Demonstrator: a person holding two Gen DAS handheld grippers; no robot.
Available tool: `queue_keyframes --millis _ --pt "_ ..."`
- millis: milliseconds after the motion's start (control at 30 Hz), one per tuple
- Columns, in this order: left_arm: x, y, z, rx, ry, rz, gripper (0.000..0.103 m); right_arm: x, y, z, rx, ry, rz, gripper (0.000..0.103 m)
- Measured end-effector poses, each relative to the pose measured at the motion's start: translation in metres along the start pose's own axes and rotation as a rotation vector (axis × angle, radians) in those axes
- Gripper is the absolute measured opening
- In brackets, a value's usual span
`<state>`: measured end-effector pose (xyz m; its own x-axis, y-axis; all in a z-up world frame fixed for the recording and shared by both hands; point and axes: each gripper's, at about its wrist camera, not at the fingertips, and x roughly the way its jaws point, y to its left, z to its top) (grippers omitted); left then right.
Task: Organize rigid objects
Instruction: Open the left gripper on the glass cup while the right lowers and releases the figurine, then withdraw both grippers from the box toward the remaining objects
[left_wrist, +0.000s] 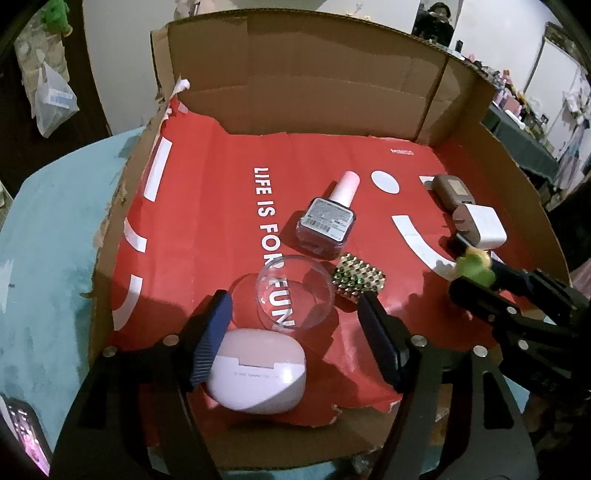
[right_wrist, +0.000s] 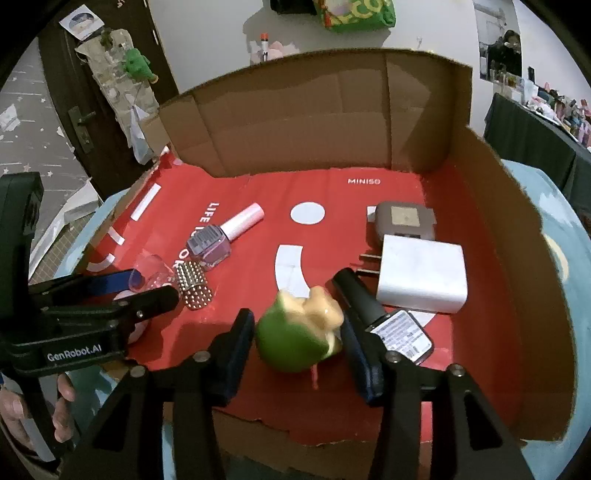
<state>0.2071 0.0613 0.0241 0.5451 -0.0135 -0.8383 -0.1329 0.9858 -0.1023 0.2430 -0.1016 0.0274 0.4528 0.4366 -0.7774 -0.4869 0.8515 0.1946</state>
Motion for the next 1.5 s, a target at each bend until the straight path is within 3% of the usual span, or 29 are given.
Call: queue_keyframes --millis 567,667,1133,1267,1500 --pt "-0.027 -0.011 -0.01 0.017 -0.028 0.004 0.074 -0.033 0.006 -0.01 -0.01 -0.05 0.008 0.076" --pt "-0.032 -0.012 -0.013 0.01 -0.034 -0.008 0.089 -0.04 0.008 -0.013 -0.016 -0.061 0.01 0.08" --pt "-0.052 -0.019 -0.022 0.022 -0.068 -0.005 0.097 -0.064 0.013 -0.02 -0.024 -0.108 0.03 0.101" --pt "-0.058 -0.022 -0.027 0.034 -0.077 0.007 0.103 -0.071 0.015 -0.022 -0.031 -0.122 0.034 0.103" --pt "-0.071 -0.023 -0.034 0.047 -0.095 0.01 0.103 -0.076 0.016 -0.026 -0.028 -0.127 0.043 0.103"
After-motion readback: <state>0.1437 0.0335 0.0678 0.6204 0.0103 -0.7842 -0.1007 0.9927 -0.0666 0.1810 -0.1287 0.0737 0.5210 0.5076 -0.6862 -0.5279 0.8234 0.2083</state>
